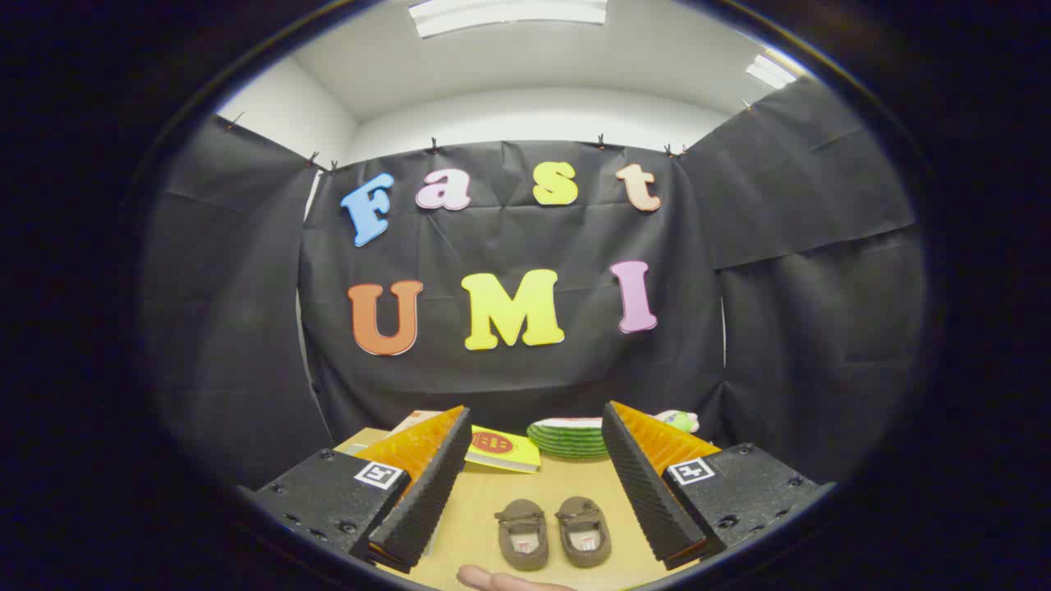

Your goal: Open the storage box then place both shoes into the box .Put the left shoe in first, then the right shoe, with the right side of both shoes facing outward in a uniform manner.

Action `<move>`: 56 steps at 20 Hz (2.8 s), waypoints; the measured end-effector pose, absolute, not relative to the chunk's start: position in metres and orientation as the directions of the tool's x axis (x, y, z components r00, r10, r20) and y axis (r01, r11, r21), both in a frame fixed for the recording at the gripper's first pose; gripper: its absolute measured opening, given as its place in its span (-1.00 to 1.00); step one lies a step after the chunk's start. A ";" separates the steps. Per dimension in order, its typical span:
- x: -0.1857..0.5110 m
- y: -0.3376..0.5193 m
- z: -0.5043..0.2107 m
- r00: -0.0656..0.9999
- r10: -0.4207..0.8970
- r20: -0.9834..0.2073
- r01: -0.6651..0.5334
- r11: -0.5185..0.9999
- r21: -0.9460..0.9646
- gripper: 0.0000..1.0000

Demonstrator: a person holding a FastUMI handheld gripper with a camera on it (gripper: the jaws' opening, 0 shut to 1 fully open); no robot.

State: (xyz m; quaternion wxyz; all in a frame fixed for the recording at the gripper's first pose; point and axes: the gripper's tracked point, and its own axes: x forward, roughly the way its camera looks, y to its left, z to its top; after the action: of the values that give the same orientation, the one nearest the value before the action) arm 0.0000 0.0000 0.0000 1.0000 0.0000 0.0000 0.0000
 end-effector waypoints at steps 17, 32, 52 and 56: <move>0.028 0.013 -0.055 0.991 0.037 -0.127 -0.034 0.999 0.031 1.00; 0.128 0.080 -0.212 0.751 0.425 -0.506 -0.262 0.895 0.361 1.00; 0.167 0.202 -0.290 0.150 0.936 -0.319 0.025 0.319 0.948 0.94; 0.168 0.198 -0.292 0.125 0.946 -0.298 0.051 0.294 0.955 0.49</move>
State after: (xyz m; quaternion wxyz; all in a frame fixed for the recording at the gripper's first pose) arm 0.1677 0.1984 -0.2919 0.5932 0.4590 0.5431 0.3774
